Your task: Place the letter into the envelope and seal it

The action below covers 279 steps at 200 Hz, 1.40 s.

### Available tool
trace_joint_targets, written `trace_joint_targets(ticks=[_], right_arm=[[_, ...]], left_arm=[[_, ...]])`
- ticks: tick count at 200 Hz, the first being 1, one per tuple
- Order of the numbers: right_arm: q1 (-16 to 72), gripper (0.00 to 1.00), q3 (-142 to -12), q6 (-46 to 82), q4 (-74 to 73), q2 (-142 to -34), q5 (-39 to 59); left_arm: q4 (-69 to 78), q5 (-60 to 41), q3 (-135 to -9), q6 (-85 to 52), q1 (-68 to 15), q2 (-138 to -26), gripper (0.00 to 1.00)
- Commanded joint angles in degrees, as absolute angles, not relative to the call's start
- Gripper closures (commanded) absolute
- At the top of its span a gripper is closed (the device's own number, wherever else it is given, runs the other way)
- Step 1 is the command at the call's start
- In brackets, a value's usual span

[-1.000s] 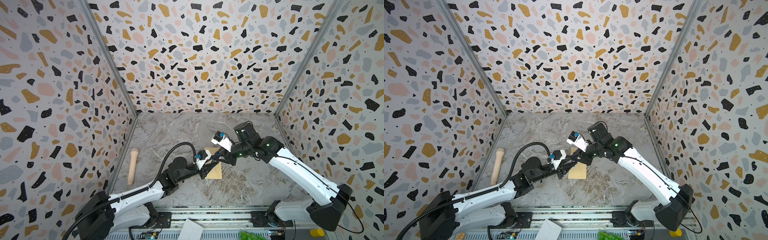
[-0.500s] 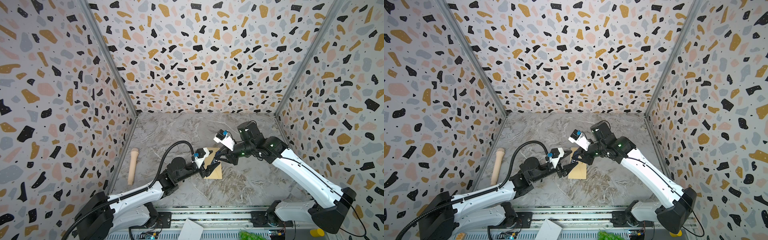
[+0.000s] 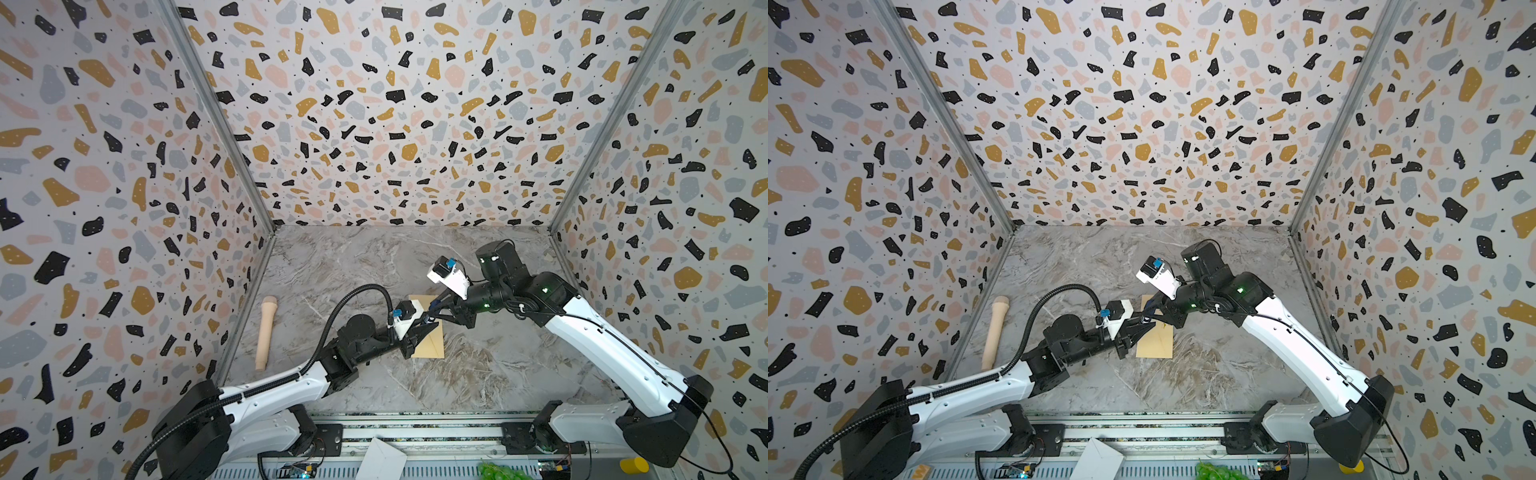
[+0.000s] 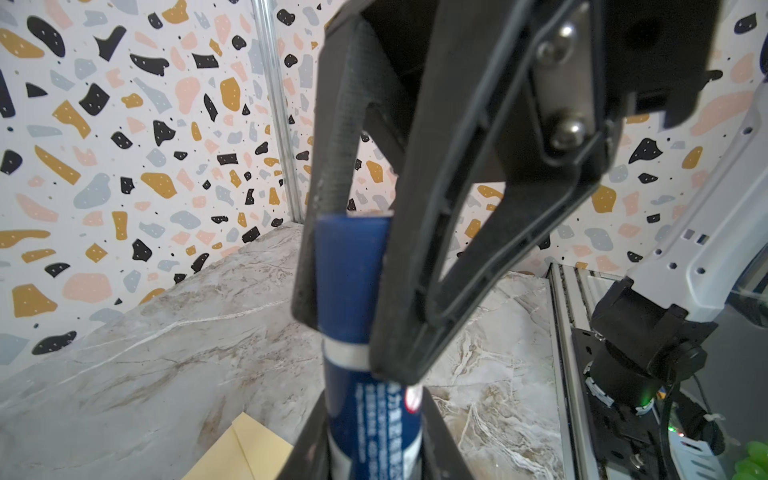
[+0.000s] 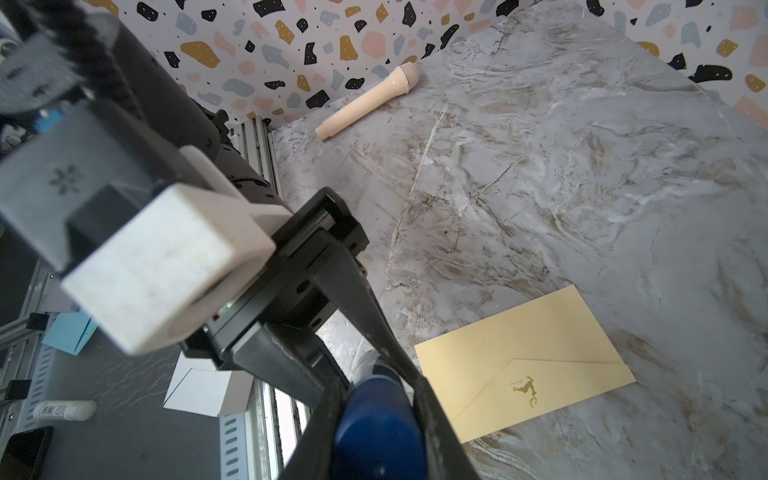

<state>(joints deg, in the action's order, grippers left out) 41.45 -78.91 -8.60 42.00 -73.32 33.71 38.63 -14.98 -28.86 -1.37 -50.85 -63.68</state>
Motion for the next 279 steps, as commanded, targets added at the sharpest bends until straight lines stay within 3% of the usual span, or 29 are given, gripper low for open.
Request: trace_joint_targets(ticks=[1, 9, 19, 42, 76, 106, 279], right_arm=[[42.51, 1.0, -81.39, -7.91, 41.93, -71.98, 34.94], [42.63, 0.93, -81.45, -7.68, 41.65, -71.94, 34.75], [42.72, 0.79, -81.87, -7.27, 41.5, -71.9, 34.34], [42.63, 0.38, -83.56, -5.1, 40.5, -69.76, 30.43], [40.51, 0.2, -82.68, 0.13, 34.75, -62.83, 22.95], [39.9, 0.18, -82.05, 2.2, 35.26, -63.67, 16.78], [41.19, 0.19, -76.98, 0.59, 40.16, -69.06, 20.92]], left_arm=[[40.17, -14.3, -29.35, -0.49, -50.72, -63.82, 0.79], [40.24, -14.61, -29.39, -0.08, -50.67, -63.71, 0.84], [40.72, -14.39, -29.24, 0.41, -50.65, -63.55, 1.0], [41.77, -13.26, -28.54, 1.99, -50.71, -63.37, 1.0], [43.15, -13.41, -27.25, 3.9, -50.77, -63.37, 1.0], [44.78, -14.35, -26.91, 3.91, -50.75, -63.11, 1.0], [46.47, -12.93, -26.08, 4.2, -50.72, -60.48, 1.0]])
